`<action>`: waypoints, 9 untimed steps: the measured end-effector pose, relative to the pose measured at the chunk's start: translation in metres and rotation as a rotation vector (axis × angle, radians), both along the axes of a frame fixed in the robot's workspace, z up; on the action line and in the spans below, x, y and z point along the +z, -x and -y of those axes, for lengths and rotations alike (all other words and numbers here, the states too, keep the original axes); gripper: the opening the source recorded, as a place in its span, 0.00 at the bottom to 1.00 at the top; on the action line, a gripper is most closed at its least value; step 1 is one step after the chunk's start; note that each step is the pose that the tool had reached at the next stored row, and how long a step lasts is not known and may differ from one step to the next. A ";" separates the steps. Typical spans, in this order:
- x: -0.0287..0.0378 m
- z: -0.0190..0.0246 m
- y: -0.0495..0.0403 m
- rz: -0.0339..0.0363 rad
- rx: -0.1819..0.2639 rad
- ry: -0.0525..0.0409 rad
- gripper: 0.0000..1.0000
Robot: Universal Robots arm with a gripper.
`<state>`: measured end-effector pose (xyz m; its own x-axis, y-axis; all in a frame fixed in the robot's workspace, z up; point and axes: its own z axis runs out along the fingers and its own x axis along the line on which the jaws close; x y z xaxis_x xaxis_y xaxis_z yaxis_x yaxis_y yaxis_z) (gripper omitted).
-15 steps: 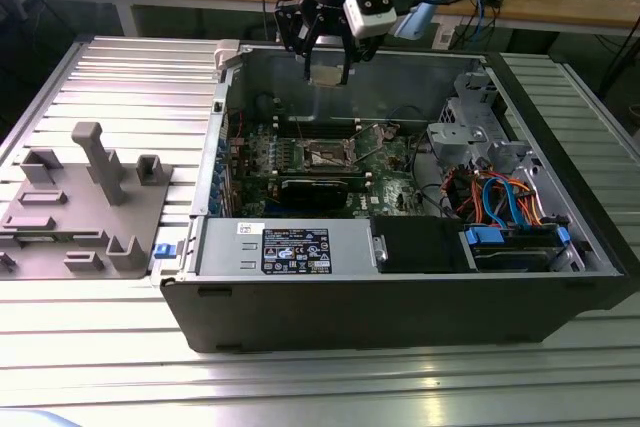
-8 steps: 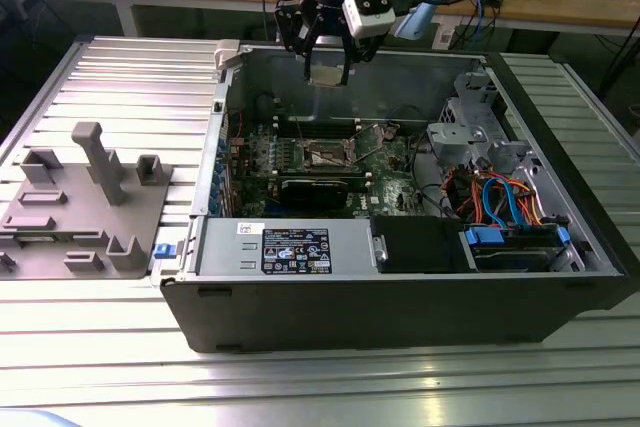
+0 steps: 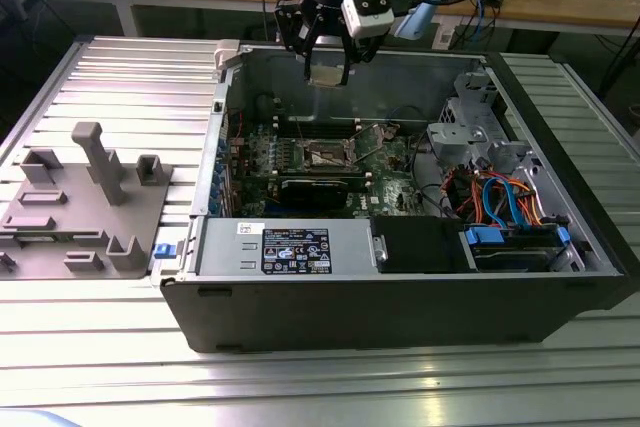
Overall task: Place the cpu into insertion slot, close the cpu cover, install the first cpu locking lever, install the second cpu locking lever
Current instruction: 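Place the cpu into insertion slot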
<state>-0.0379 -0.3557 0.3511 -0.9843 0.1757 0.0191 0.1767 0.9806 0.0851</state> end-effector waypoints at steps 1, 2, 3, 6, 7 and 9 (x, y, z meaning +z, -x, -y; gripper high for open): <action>0.0000 0.0000 0.0000 0.0000 -0.003 -0.0001 0.55; -0.0001 0.0000 0.0000 0.0000 -0.008 -0.0001 0.55; -0.0001 0.0000 0.0000 0.0000 -0.011 0.0000 0.55; -0.0001 0.0000 0.0000 0.0000 -0.024 0.0002 0.55; -0.0002 0.0000 0.0000 0.0000 -0.031 0.0004 0.55; -0.0002 0.0000 0.0000 0.0000 -0.045 0.0004 0.55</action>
<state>-0.0379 -0.3557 0.3509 -0.9754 0.2196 0.0190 0.2204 0.9717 0.0847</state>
